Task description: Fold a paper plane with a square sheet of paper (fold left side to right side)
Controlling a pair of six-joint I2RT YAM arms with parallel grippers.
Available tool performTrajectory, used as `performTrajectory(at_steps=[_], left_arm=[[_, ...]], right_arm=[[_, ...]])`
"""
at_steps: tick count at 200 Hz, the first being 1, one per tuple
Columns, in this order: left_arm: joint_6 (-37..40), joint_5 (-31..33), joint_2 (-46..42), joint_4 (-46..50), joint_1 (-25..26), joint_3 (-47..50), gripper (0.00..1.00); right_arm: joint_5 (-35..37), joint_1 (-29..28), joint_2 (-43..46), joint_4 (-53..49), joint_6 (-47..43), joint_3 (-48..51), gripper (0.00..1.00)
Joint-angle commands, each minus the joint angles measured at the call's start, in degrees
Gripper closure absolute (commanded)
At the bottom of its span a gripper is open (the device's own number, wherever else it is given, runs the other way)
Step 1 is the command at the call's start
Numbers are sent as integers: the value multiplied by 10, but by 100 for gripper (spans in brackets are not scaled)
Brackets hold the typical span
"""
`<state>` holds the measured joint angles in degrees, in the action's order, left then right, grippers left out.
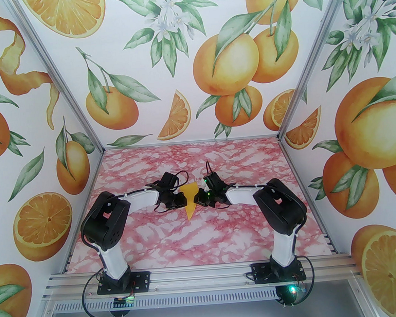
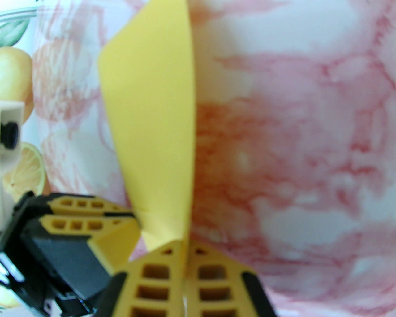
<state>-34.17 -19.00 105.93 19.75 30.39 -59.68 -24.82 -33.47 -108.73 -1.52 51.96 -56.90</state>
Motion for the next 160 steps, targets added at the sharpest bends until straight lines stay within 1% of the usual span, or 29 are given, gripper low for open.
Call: performTrajectory(at_steps=[1,17,46,74,114,141,160], left_arm=[[-4,11,16,0,-2,-12,84],[-5,17,17,4,-1,-11,84],[-7,25,24,12,1,-14,84],[-6,28,30,19,4,-17,85],[-7,41,43,40,11,-35,85],[-2,56,55,62,18,-52,85],[1,58,60,67,22,-58,85]], right_arm=[[11,0,18,-6,-6,-7,91],[14,0,24,-6,-6,-4,91],[16,1,32,1,-7,0,83],[16,7,40,4,-10,6,82],[9,11,41,4,-12,8,74],[19,20,49,-11,-25,11,65],[18,29,55,-9,-27,16,64]])
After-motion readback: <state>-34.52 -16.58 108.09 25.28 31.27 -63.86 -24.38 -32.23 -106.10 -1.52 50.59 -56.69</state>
